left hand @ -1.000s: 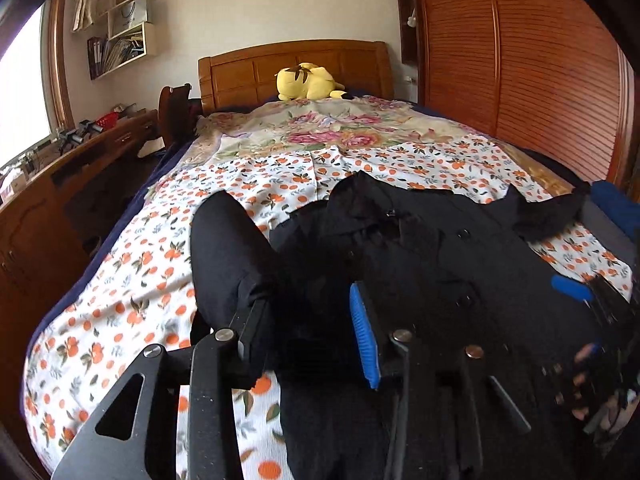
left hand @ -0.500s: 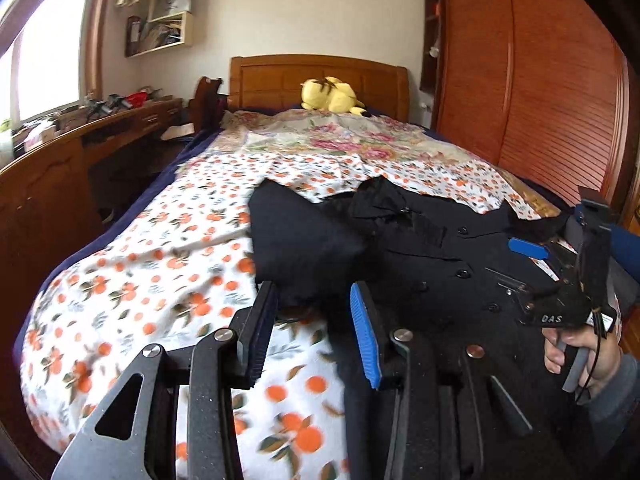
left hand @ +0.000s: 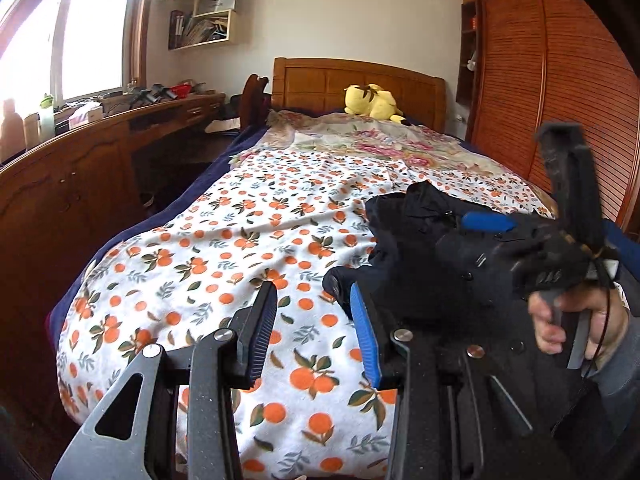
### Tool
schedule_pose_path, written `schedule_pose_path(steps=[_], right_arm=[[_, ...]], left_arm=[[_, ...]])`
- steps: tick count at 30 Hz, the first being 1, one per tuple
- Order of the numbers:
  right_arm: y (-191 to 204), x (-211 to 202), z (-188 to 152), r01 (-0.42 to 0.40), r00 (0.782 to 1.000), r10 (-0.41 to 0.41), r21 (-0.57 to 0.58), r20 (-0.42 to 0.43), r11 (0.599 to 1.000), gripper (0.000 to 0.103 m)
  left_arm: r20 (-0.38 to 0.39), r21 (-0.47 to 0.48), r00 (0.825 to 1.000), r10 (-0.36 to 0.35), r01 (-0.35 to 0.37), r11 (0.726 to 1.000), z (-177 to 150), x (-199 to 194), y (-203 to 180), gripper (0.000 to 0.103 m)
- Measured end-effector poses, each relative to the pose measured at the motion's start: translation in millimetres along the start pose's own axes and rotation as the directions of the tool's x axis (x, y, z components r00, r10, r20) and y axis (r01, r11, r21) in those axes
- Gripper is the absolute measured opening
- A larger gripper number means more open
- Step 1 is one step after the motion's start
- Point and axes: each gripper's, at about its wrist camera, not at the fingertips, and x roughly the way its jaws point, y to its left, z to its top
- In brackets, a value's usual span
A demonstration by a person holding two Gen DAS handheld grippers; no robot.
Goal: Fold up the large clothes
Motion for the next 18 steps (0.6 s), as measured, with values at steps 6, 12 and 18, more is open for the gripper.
schedule_pose_path(steps=[6,12,18], right_arm=[[-1.0,43.2,-32.3,-0.008,0.987,-0.003,-0.066,-0.162,0.998,0.100],[-4.3,64.3,-46.4,0.004,0.973,-0.029,-0.110,-0.228,0.994,0.078],[-26.6,47.8,-34.4,0.054,0.990,-0.062,-0.072,-0.123,0.996,0.011]], left_arm=[[0.002,-0.006,1.000,0.007,-0.007,1.000,-6.6,-3.9,7.1,0.039],[-0.004,-0.003,1.000,0.005,-0.005,1.000,-9.9,-0.5,5.1,0.039],[0.010,0.008,1.000,0.008,-0.008,1.000,-8.5,0.7,-8.4,0.039]])
